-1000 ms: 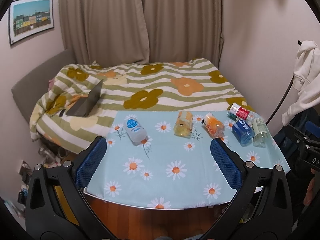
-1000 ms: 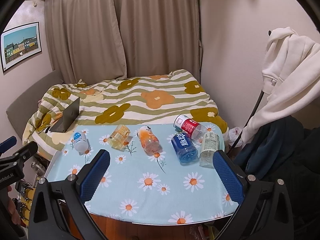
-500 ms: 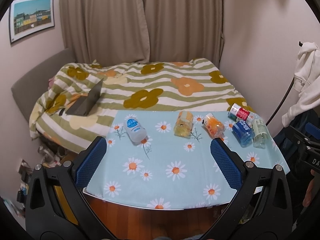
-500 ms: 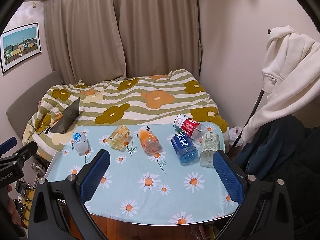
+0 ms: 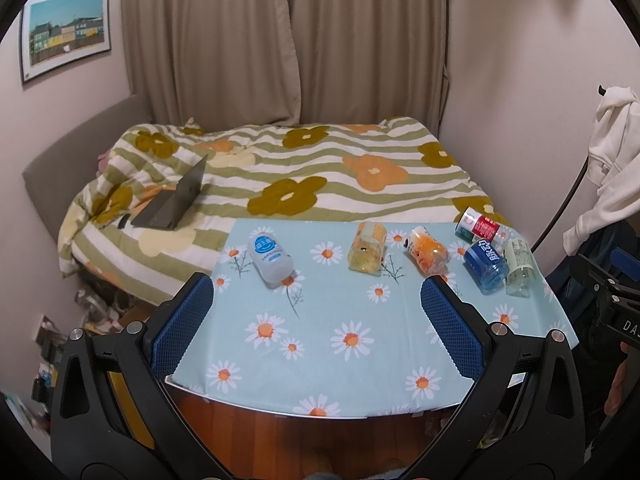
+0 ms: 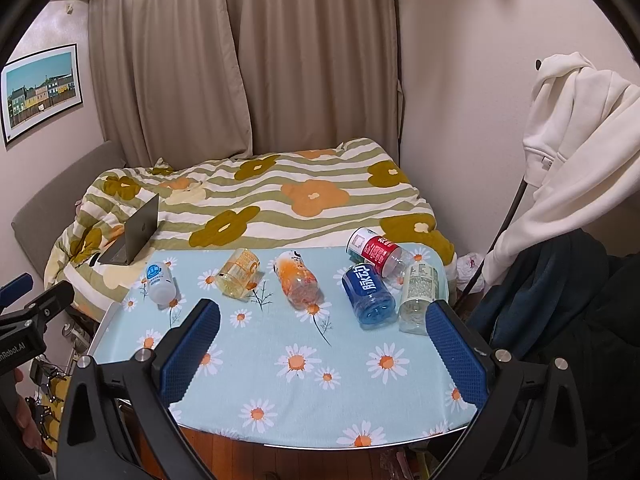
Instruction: Flip cup upright
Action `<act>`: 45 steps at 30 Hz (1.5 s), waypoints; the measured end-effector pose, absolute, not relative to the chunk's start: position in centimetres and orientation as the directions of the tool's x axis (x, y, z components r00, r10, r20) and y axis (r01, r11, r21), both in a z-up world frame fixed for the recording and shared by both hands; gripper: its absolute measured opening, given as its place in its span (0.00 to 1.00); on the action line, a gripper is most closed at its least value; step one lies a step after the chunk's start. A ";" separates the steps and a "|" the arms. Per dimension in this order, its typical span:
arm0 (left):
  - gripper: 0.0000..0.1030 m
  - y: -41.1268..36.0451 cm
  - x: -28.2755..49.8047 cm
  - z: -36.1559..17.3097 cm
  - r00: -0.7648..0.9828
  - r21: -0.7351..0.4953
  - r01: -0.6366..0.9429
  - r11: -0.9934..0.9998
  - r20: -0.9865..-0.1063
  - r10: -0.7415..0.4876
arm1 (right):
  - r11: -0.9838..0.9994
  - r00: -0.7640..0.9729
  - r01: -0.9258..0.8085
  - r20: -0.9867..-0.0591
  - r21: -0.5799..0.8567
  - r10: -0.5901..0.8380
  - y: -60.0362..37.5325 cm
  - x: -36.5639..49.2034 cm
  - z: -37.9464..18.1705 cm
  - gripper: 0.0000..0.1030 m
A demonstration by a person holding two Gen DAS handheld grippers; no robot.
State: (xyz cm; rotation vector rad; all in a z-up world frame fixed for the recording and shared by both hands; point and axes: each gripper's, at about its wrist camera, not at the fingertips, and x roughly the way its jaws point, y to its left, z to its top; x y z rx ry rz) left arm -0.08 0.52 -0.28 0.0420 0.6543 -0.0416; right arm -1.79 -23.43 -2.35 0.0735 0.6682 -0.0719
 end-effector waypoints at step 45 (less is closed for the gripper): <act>1.00 -2.0 3.2 -0.2 0.759 0.016 -0.005 1.000 -0.650 0.015 | 0.999 0.755 -0.021 -0.654 0.050 0.048 -25.0 1.1 -1.8 1.00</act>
